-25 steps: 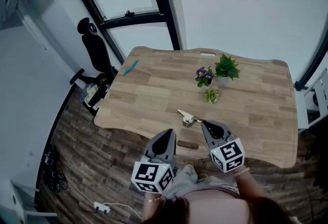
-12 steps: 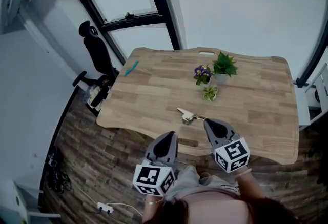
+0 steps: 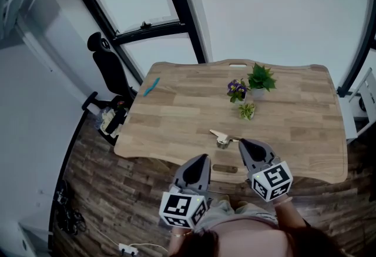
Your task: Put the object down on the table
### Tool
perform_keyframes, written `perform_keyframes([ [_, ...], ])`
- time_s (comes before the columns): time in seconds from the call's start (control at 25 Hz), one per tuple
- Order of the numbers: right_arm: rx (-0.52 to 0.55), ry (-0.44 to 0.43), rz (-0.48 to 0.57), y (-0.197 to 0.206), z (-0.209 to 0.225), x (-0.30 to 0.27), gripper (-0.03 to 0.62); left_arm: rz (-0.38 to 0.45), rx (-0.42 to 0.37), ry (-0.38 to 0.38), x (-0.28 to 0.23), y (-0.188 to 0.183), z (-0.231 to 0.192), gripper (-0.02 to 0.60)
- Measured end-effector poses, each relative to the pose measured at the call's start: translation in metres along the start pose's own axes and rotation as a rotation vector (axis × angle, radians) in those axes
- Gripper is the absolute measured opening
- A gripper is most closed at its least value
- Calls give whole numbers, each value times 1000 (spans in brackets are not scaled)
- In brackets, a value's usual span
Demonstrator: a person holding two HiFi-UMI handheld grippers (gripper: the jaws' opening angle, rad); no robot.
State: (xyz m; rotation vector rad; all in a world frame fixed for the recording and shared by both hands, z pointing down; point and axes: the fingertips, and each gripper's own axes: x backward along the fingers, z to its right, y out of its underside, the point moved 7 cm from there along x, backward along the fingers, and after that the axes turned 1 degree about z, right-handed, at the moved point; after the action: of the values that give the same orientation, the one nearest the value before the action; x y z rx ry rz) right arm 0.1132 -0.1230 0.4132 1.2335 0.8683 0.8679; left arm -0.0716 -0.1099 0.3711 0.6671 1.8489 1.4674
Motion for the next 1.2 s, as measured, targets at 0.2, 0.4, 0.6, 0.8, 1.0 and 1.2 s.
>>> perform_keyframes([
  [0.2, 6, 25, 1, -6, -14, -7, -1, 2, 5, 28, 2, 1, -18, 2],
  [0.4, 9, 60, -6, -13, -24, -12, -2, 6, 15, 55, 2, 2, -35, 3],
  [0.6, 27, 92, -10, -14, -31, -15, -2, 2, 20, 76, -2, 5, -50, 2],
  [0.8, 40, 129, -20, -17, -30, -17, -2, 0, 24, 98, -9, 5, -59, 3],
  [1.0, 51, 153, -28, -16, -25, -18, -2, 3, 31, 116, -18, 5, -61, 2],
  [1.2, 65, 166, -38, -18, -20, -23, -2, -1, 43, 128, -25, 6, -65, 3],
])
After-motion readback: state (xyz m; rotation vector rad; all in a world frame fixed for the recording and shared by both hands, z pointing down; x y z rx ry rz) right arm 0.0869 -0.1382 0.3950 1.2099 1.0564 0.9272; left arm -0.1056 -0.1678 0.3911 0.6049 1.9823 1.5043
